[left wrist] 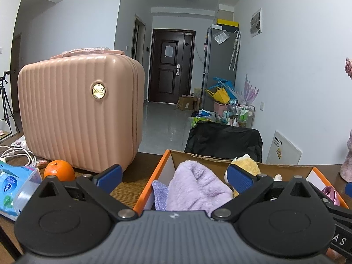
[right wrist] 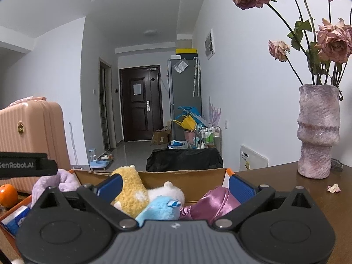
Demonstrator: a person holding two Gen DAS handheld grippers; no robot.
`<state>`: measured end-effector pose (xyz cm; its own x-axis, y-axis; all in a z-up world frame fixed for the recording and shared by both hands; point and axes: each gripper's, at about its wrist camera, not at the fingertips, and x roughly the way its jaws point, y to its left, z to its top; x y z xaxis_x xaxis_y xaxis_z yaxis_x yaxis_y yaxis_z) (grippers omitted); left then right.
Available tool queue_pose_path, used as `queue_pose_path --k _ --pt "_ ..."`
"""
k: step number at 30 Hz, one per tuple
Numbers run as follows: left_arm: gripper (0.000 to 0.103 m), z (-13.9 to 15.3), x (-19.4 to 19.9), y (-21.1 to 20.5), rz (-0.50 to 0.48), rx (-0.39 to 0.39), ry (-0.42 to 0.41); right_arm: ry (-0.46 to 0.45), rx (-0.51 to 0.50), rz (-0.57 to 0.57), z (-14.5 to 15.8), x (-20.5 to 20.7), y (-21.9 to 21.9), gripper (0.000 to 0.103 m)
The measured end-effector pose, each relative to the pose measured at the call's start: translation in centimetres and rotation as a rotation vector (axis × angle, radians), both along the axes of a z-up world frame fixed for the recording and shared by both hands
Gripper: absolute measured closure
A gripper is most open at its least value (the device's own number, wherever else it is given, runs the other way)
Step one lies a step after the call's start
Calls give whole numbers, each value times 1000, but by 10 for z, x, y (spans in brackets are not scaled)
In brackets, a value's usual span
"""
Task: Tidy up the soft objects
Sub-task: 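Open both tools to drop the wristband and plush into the box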
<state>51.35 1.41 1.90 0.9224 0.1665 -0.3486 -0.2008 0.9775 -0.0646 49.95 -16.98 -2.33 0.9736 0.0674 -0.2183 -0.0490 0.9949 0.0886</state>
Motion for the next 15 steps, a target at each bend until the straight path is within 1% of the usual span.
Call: queue_pose_path --k 9,15 --pt "0 4 -18 3 7 14 -16 -29 -5 0 1 -12 -1 0" --pt "0 7 -32 0 -1 42 -24 -41 -16 -6 2 -26 -3 0"
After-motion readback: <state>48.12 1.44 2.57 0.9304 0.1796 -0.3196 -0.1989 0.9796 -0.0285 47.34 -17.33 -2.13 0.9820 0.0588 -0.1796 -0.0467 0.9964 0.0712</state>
